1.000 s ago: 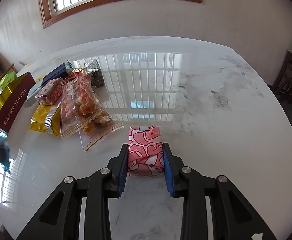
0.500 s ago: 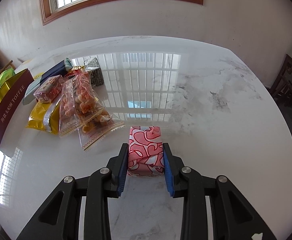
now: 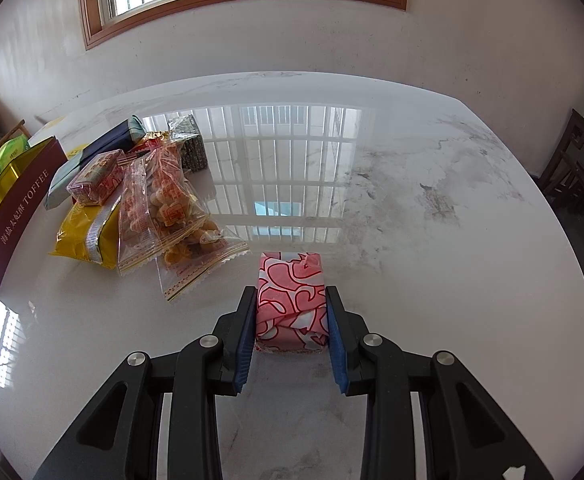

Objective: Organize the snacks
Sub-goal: 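Carry the blue candy into the gold tin and open the left tool, then carry the pink cake to the tin and release it with the right tool, then grasp the clear bag of orange crackers with the right tool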

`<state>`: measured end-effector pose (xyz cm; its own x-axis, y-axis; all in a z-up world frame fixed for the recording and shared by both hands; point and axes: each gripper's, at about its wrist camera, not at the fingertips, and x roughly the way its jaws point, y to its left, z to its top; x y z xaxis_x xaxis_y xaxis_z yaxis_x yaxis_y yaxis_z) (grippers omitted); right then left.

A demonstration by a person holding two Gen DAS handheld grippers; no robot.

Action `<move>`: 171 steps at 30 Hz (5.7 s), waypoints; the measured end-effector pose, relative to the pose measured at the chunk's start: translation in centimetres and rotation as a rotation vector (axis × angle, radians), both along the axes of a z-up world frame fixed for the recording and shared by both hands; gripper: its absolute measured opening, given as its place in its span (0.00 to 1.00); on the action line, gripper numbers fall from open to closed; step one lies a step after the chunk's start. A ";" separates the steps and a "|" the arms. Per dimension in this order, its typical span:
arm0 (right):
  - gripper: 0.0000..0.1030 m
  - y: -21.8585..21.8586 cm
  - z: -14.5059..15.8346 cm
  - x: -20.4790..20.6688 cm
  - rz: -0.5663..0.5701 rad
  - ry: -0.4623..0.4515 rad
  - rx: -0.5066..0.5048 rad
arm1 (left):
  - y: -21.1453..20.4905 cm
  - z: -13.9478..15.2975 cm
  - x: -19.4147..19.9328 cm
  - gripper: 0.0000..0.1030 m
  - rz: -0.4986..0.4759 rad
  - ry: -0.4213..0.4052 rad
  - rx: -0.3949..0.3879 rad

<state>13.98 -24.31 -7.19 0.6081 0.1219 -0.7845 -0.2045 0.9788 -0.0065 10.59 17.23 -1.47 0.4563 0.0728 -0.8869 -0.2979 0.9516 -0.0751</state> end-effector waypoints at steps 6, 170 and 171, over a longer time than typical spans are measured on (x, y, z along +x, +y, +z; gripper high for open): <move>0.29 -0.1 0.0 0.1 -0.009 0.000 -0.003 | 2.9 -2.1 0.5 0.28 0.029 0.027 0.018; 0.52 9.5 4.8 3.4 0.188 0.002 -0.084 | -1.1 0.8 -8.0 0.86 0.002 -0.121 0.127; 0.52 9.4 4.3 3.7 0.188 0.007 -0.089 | -1.6 0.8 -7.6 0.86 -0.015 -0.120 0.127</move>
<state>17.72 -14.90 -2.88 0.5758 0.1632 -0.8011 -0.3843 0.9189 -0.0890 2.98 15.59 -0.67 0.5605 0.1729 -0.8099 -0.2793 0.9601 0.0116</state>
